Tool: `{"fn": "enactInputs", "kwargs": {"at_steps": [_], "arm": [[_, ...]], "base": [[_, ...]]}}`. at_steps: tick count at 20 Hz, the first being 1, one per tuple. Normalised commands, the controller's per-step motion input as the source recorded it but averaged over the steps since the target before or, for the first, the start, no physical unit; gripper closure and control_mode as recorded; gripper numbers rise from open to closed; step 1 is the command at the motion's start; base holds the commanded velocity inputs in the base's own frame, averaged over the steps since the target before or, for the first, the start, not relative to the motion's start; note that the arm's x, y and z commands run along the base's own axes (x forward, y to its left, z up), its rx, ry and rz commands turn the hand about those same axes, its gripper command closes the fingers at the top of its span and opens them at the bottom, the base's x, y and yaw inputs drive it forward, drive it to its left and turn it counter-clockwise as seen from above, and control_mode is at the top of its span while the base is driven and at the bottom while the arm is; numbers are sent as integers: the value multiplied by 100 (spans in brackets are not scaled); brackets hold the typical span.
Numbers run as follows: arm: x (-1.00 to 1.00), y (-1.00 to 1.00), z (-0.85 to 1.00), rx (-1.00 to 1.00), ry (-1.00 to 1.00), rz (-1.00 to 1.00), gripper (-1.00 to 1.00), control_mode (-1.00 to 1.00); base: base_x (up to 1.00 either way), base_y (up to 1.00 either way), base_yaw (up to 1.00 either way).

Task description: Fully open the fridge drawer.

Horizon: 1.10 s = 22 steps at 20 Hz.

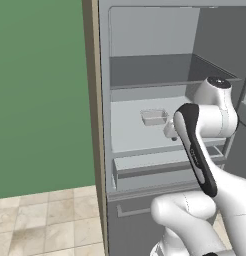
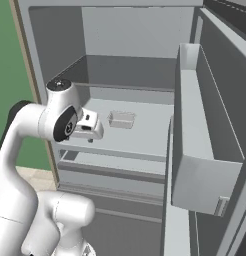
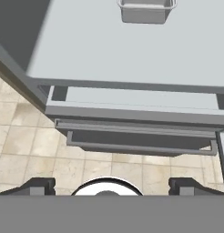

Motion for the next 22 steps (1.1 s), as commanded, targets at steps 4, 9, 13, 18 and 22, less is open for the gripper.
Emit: {"fn": "enactInputs", "kwargs": {"at_steps": [4,9,13,18,22], "arm": [[0,0,0,0,0,0,-100,-100],[0,0,0,0,0,0,-100,-100],[0,0,0,0,0,0,-100,-100],[-1,0,0,0,0,0,-100,100],[0,0,0,0,0,0,-100,100]], "base": [[0,0,0],[0,0,0],[0,0,0],[-11,0,0],[-49,-2,0]]}}
